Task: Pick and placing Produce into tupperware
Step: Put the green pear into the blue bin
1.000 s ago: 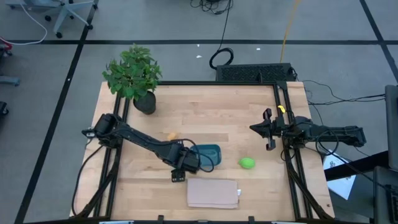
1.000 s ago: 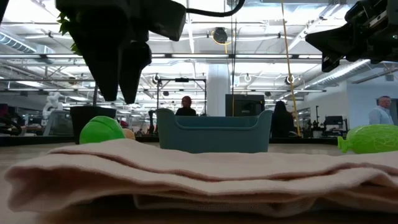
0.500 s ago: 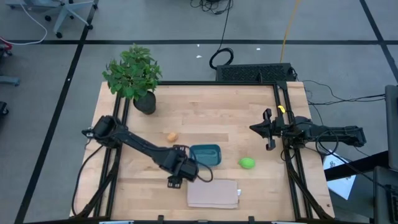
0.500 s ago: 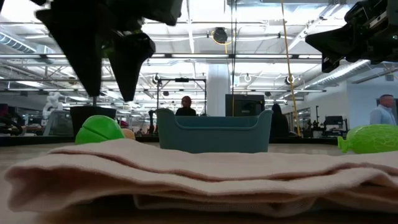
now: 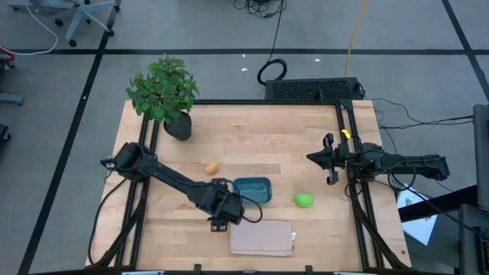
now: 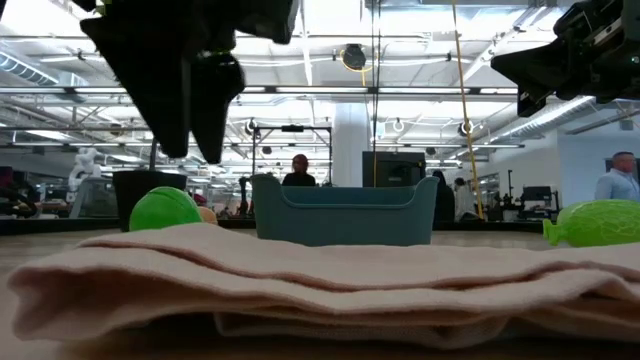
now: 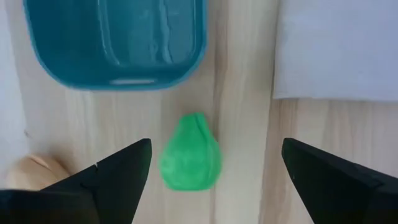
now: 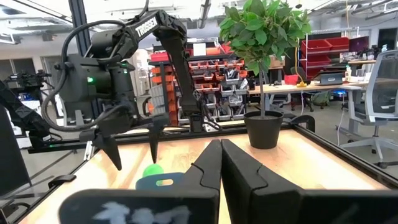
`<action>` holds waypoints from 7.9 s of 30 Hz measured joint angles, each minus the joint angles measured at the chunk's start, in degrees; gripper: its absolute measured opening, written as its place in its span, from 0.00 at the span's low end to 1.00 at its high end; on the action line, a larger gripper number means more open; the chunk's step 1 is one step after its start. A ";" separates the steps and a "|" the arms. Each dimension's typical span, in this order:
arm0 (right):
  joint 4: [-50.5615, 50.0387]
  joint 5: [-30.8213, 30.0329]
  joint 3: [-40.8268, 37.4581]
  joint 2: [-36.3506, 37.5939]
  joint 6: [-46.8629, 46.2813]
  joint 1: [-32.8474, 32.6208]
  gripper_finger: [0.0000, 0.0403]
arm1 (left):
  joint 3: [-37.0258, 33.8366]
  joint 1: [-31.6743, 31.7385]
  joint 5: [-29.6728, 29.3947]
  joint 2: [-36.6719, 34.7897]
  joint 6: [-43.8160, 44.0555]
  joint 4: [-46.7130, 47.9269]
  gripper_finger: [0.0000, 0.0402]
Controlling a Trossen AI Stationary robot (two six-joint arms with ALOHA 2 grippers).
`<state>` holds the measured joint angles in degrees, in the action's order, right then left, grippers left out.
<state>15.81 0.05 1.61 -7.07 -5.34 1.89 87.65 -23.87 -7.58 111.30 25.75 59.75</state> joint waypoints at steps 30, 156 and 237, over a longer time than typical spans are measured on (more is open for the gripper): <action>-0.27 0.00 0.00 -0.05 0.02 0.00 0.00 | -3.67 -0.64 -1.24 0.12 -6.53 -3.48 0.90; 0.22 -0.20 0.00 -1.69 0.00 0.00 0.00 | 23.57 9.23 3.29 4.80 -13.37 10.21 0.59; 0.17 -0.20 0.00 -1.69 0.00 0.01 0.00 | 1.30 7.64 -10.72 4.84 -10.09 -18.23 0.59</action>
<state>15.99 -0.14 1.61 -8.76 -5.34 1.90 88.96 -16.23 -18.30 116.14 15.66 41.52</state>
